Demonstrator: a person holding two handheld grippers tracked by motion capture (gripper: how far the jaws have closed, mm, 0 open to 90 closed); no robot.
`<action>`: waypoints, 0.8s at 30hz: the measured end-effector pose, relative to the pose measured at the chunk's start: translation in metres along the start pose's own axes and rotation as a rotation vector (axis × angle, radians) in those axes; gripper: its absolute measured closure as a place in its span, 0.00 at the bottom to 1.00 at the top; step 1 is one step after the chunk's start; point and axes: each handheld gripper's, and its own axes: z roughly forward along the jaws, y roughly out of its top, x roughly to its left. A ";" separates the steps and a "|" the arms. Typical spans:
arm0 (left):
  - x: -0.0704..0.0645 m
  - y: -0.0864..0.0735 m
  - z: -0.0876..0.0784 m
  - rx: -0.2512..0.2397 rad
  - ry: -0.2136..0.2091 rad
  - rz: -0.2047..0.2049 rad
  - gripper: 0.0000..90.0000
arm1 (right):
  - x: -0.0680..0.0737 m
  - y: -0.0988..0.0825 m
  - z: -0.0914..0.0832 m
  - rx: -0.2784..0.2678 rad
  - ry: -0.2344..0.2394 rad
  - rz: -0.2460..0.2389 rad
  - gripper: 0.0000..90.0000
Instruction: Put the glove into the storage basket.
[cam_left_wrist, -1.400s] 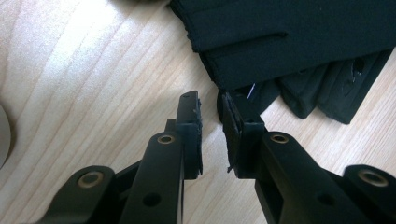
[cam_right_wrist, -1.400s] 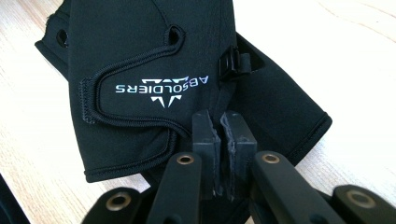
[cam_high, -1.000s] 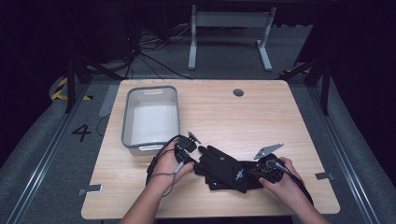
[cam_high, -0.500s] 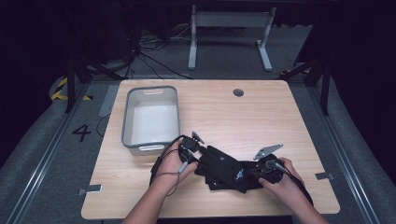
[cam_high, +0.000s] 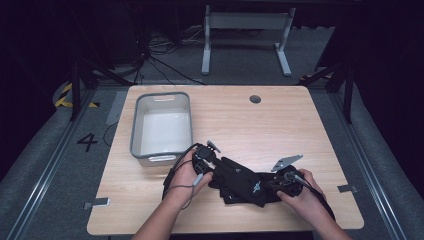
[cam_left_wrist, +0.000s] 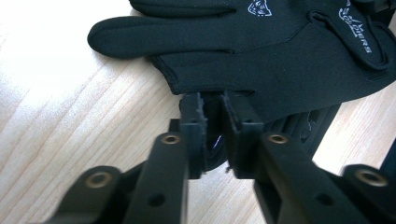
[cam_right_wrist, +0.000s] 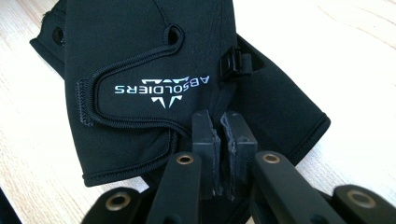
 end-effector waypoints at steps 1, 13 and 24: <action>0.000 0.000 0.000 0.000 0.000 0.000 0.93 | 0.000 0.000 0.000 0.000 -0.001 0.000 0.94; -0.010 -0.002 -0.012 -0.053 0.019 0.039 0.97 | 0.002 0.001 -0.005 -0.010 -0.022 -0.007 0.95; -0.023 -0.010 -0.033 -0.122 0.018 0.063 0.97 | 0.003 0.008 -0.034 -0.093 -0.026 -0.012 0.95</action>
